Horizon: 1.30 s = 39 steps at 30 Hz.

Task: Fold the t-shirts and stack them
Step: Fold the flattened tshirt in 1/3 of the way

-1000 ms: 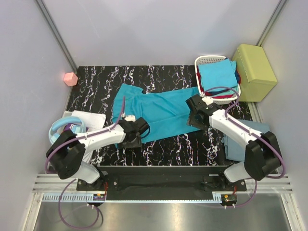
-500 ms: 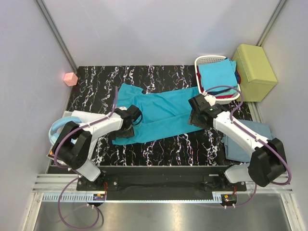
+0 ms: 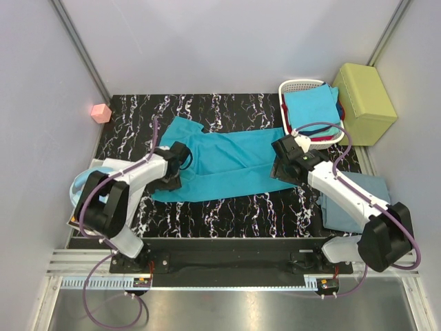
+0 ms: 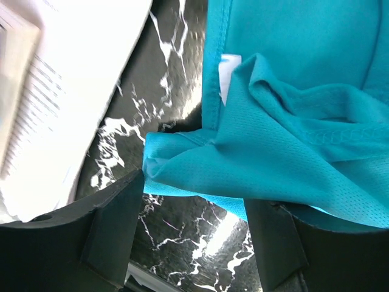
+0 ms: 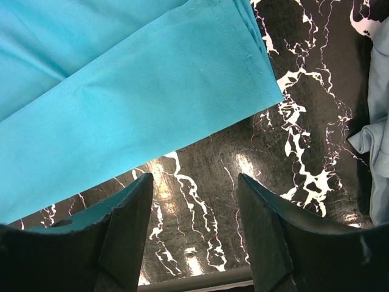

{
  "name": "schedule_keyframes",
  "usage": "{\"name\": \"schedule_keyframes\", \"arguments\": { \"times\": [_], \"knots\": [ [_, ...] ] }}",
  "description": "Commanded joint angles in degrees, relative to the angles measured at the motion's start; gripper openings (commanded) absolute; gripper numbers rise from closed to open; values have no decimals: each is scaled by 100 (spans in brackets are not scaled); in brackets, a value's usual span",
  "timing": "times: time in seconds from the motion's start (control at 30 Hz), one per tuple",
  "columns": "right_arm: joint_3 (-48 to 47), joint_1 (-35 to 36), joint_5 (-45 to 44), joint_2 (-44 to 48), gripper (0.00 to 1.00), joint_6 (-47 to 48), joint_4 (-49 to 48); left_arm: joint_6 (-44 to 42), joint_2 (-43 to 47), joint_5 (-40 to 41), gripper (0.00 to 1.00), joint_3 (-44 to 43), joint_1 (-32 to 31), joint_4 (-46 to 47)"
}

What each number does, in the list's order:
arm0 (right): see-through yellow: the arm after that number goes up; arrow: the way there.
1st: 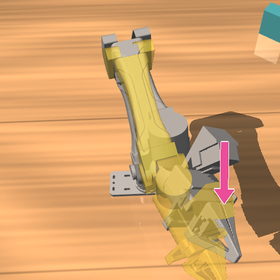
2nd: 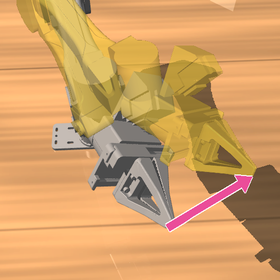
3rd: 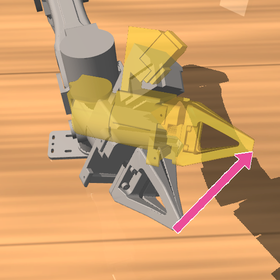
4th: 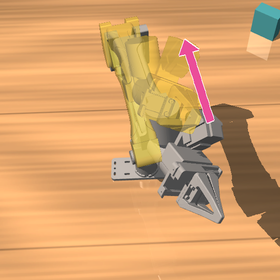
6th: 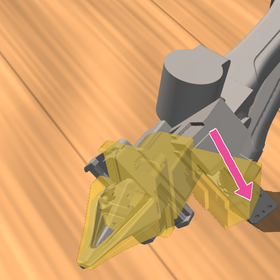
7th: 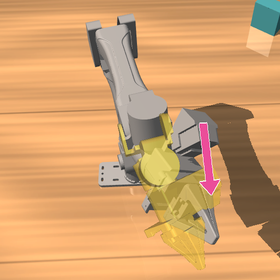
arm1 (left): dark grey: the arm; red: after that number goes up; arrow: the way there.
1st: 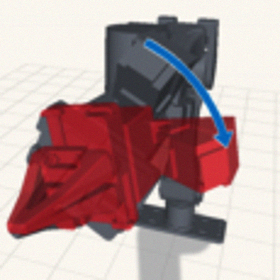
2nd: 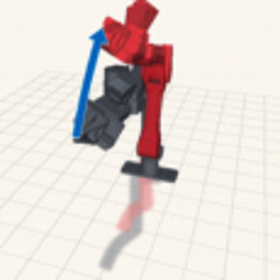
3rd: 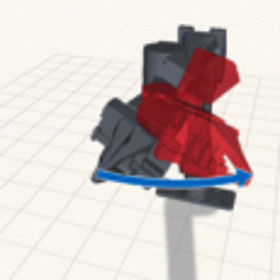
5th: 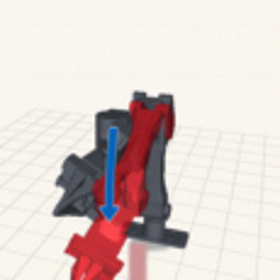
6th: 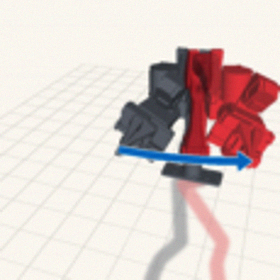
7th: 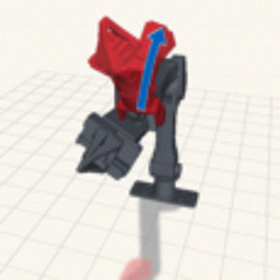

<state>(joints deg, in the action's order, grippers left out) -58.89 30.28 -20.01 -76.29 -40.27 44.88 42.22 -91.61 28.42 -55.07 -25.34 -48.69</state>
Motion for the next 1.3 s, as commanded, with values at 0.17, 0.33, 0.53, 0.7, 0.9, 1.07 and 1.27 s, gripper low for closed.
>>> {"name": "schedule_keyframes", "arguments": {
  "times": [0.17, 0.33, 0.53, 0.7, 0.9, 1.07, 1.27],
  "knots": [
    [-34, 4, -56, 273, 66, 151, -14, -381, 792, 251, 73, -812, -154, -158],
    [-455, -5, -179, 28, 70, 335, -252, -135, 1961, 384, 82, -1102, -849, -124],
    [-1834, -66, -311, -1220, 69, 599, -305, -591, 1639, 181, 84, -1489, -498, 201],
    [-3179, -137, 92, -2352, 66, 836, -270, -925, 901, -47, 81, -1788, -226, 456],
    [-3525, -119, 357, -2453, 65, 731, 21, -882, 635, -636, 79, -1298, -67, 948],
    [-2786, -102, 173, -1926, 64, 801, -138, -864, 663, -874, 75, -945, -67, 1283],
    [-2294, -110, 76, -1582, 65, 845, -146, -838, 206, -1102, 67, -909, -58, 1440]
  ]
}}
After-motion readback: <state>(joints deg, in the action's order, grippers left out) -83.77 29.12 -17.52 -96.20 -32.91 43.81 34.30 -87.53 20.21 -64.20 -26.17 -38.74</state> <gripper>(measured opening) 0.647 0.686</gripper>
